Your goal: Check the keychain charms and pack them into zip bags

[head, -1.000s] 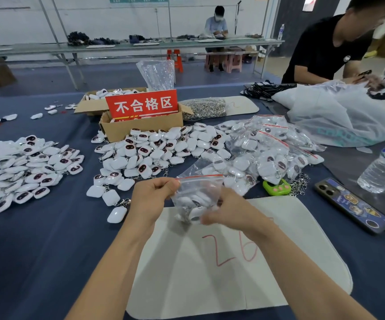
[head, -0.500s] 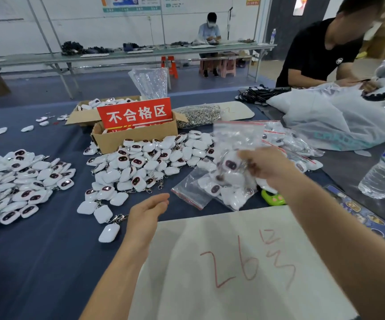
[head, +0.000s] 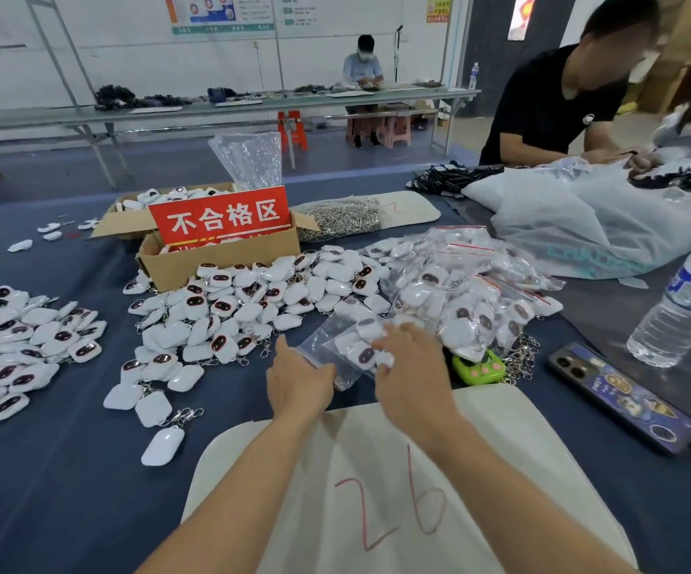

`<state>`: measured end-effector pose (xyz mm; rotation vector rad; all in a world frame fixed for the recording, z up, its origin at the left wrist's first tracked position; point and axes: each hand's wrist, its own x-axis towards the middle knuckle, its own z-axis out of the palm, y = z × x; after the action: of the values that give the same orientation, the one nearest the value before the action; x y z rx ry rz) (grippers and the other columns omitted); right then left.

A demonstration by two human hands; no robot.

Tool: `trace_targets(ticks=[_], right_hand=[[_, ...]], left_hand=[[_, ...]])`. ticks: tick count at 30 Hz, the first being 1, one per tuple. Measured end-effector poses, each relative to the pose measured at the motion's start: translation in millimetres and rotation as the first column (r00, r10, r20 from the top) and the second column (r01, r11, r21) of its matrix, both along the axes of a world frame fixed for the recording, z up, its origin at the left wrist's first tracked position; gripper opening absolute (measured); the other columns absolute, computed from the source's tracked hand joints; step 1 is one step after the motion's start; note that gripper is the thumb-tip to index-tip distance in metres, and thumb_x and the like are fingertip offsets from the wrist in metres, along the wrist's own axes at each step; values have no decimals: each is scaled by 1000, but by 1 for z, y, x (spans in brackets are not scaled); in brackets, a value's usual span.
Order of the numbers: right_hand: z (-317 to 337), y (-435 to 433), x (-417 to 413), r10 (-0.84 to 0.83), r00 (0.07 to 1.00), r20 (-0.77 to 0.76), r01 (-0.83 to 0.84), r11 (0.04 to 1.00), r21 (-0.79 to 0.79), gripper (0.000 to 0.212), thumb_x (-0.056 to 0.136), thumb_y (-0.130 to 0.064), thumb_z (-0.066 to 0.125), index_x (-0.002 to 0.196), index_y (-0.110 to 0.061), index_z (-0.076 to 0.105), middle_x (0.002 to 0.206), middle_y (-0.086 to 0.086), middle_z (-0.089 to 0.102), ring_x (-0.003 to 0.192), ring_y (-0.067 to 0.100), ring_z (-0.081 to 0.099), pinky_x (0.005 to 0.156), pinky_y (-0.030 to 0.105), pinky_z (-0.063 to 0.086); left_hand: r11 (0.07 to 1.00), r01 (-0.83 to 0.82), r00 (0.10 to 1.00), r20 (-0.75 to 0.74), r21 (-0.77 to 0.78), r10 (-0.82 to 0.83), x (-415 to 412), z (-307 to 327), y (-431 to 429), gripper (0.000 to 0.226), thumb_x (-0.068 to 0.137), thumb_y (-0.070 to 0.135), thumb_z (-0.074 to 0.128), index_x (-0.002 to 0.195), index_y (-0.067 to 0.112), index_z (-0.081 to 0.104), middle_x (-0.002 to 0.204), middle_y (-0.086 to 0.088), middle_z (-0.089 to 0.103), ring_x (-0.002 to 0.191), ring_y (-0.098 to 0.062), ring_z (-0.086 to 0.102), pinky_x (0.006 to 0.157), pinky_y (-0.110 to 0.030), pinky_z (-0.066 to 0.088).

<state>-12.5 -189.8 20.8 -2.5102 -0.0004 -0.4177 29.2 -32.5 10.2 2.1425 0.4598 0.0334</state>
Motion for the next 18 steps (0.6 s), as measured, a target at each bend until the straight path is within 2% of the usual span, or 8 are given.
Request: trace_targets(ticks=[2, 4, 7, 10, 13, 15, 16, 18], right_hand=[[-11, 18, -6, 55, 998, -8, -54, 994, 96, 35, 85, -4, 57, 111, -21, 74, 135, 1, 62, 133, 23, 45, 111, 27, 31], [-15, 32, -8, 91, 995, -36, -84, 982, 170, 37, 85, -6, 54, 109, -26, 75, 118, -5, 66, 117, 16, 51, 97, 18, 35], [-20, 48, -8, 164, 982, -93, -138, 961, 240, 40, 86, -7, 53, 114, -26, 74, 113, -5, 71, 105, 13, 59, 92, 22, 43], [-25, 53, -3, 180, 961, -209, -133, 966, 221, 47, 90, -10, 54, 135, -21, 64, 132, 2, 66, 121, 19, 58, 103, 26, 40], [-26, 57, 3, 142, 970, -197, -76, 949, 307, 52, 89, -13, 62, 140, -20, 60, 136, -1, 62, 120, 12, 59, 105, 18, 39], [-22, 67, 4, 150, 980, -129, -83, 903, 422, 49, 87, -15, 65, 134, -27, 64, 120, -13, 65, 98, -3, 62, 89, 4, 40], [-20, 73, 6, 178, 978, -112, -104, 872, 478, 46, 87, -15, 65, 130, -31, 67, 113, -17, 67, 93, -4, 63, 85, 3, 41], [-16, 87, 10, 267, 956, -119, -142, 779, 611, 36, 87, -15, 64, 117, -32, 74, 104, -17, 74, 93, -3, 68, 87, 12, 49]], left_hand=[[957, -119, 993, -32, -264, 114, 5, 0, -3, 89, 84, 13, 72, 160, 25, 26, 135, -7, 62, 116, -30, 63, 90, -36, 53], [845, -212, 977, -92, -491, 192, 8, 1, 0, 67, 81, 1, 72, 143, 23, 55, 116, -4, 70, 99, -27, 69, 81, -38, 59], [727, -274, 954, -82, -629, 289, 5, -2, 17, 40, 77, -13, 71, 97, 21, 77, 88, -3, 76, 79, -22, 70, 63, -28, 54], [721, -244, 910, 104, -648, 401, -7, 6, 40, 31, 83, -5, 76, 96, 22, 78, 85, 7, 77, 78, -12, 69, 73, -25, 52], [924, -230, 823, 447, -304, 351, -22, 22, 67, 20, 88, 12, 78, 87, 32, 78, 72, 27, 72, 76, 6, 67, 73, -9, 43], [942, -334, 685, 682, -17, 255, -29, 35, 85, 11, 91, 15, 76, 96, 23, 82, 78, 20, 75, 72, 5, 62, 72, 0, 37], [920, -381, 617, 766, 90, 180, -31, 38, 91, 12, 92, 13, 75, 100, 20, 82, 84, 11, 77, 72, 0, 62, 74, -2, 38], [861, -410, 568, 823, 299, -16, -35, 35, 88, 14, 88, 4, 79, 95, 15, 82, 86, 0, 78, 72, -18, 69, 71, -25, 51]])
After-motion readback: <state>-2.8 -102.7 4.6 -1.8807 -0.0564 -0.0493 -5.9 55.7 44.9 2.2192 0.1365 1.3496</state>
